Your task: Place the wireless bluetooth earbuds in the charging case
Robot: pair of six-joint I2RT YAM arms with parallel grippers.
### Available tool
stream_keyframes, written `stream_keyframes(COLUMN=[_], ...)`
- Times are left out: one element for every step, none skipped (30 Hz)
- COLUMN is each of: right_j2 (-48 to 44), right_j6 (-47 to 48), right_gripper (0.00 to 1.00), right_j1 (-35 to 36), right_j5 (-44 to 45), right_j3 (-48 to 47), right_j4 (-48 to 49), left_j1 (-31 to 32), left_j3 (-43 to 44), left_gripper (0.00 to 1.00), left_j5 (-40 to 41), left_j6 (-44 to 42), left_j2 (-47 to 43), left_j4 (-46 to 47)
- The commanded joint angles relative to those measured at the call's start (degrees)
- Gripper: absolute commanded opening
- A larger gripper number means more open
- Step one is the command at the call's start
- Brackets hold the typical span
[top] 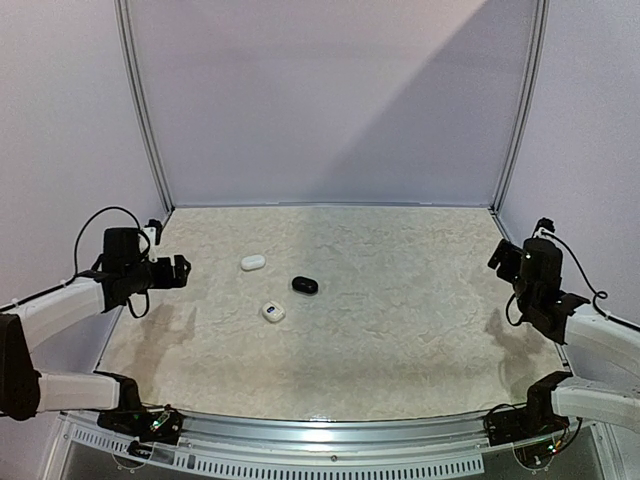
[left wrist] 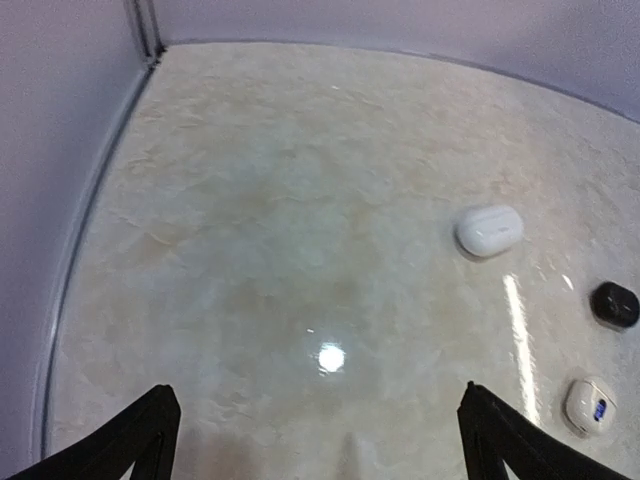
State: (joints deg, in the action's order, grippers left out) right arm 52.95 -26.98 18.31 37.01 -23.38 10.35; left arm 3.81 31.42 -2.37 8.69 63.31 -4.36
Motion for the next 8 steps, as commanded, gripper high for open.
stream_keyframes(right_j2=[-1.9, -1.9, -2.1, -2.6, -3.6, -4.4, -6.1, -7.2], right_j6=[0.9, -0.5, -1.0, -1.6, -2.0, -2.4, -2.4, -2.4], right_gripper=[0.99, 0.99, 0.99, 0.99, 0.99, 0.99, 0.99, 0.99], right_j1=[-0.3, -0.4, -0.3, -0.3, -0.3, -0.3, -0.3, -0.3], right_j5=[8.3, 8.4, 8.6, 8.8, 8.9, 8.9, 9.3, 10.5], right_j3=[-1.0, -1.3, -1.1, -0.3, 1.0, 2.4, 3.8, 4.7], right_j4=[2.4, 0.0, -1.2, -1.5, -0.6, 0.6, 1.9, 2.2], left_j1=[-3.5, -3.8, -3.8, -4.8, -5.3, -5.5, -5.6, -5.7], left_j3=[-3.1, -3.5, -3.8, -4.0, -4.1, -4.2, -4.3, -4.6], left_gripper=[0.99, 0.99, 0.99, 0.99, 0.99, 0.99, 0.99, 0.99], left_j5=[9.4, 9.2, 9.1, 9.0, 8.9, 9.0, 9.4, 10.0], left_j6=[0.0, -1.0, -1.7, -2.0, -2.1, -2.2, -2.1, -2.0], left_j2=[-2.6, -2.7, -2.8, -2.9, -3.0, -3.0, -3.1, -3.0], left_j4=[9.5, 9.7, 9.8, 9.6, 9.5, 9.5, 9.8, 10.2])
